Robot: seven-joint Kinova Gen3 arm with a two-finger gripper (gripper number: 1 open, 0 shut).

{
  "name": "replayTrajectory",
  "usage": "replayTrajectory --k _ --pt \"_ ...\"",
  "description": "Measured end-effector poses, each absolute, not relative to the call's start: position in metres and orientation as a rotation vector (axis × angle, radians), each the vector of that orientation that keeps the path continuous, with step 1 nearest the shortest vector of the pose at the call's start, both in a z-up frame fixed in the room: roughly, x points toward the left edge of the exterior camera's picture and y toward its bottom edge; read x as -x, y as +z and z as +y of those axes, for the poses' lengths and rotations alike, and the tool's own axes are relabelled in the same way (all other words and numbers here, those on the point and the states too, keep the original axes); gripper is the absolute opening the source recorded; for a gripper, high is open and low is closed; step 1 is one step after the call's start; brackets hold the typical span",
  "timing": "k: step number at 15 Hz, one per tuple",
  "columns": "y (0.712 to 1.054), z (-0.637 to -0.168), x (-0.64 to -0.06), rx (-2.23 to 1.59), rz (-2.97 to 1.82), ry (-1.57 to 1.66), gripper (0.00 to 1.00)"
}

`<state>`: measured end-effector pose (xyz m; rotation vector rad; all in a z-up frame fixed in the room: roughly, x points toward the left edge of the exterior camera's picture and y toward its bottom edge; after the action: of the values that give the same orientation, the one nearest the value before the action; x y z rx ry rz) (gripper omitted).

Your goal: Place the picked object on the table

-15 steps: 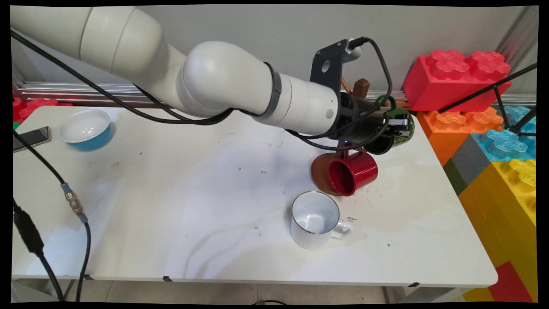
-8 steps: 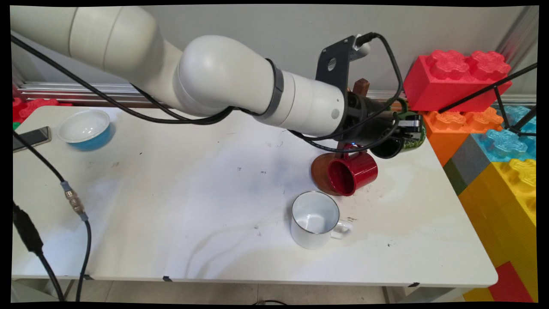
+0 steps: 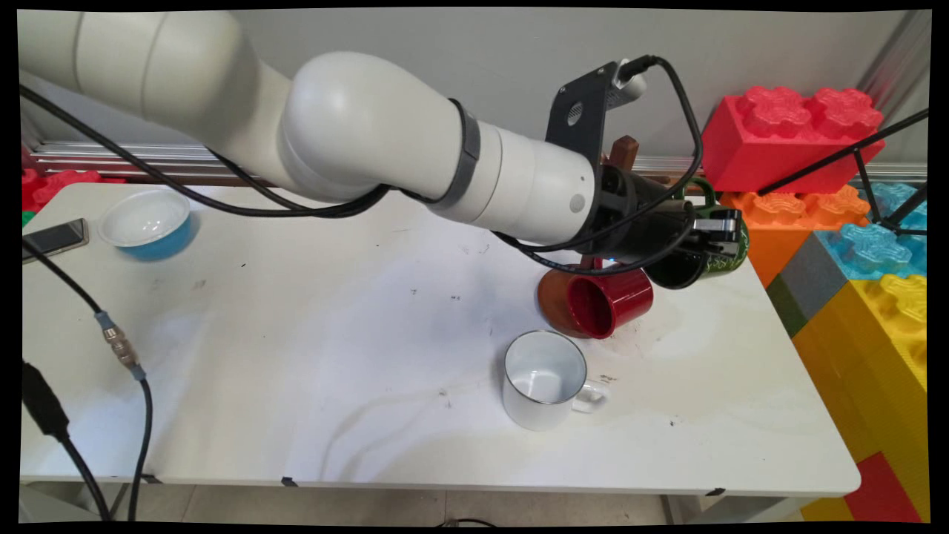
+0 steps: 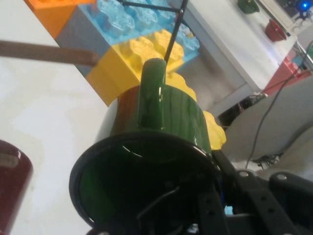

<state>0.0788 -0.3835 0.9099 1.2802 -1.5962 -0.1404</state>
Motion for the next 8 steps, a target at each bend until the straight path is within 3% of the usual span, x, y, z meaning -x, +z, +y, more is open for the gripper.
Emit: replayTrajectory --k 8 --pt "0.927 -0.371 -0.101 -1.2 -1.756 -0.092 0.0"
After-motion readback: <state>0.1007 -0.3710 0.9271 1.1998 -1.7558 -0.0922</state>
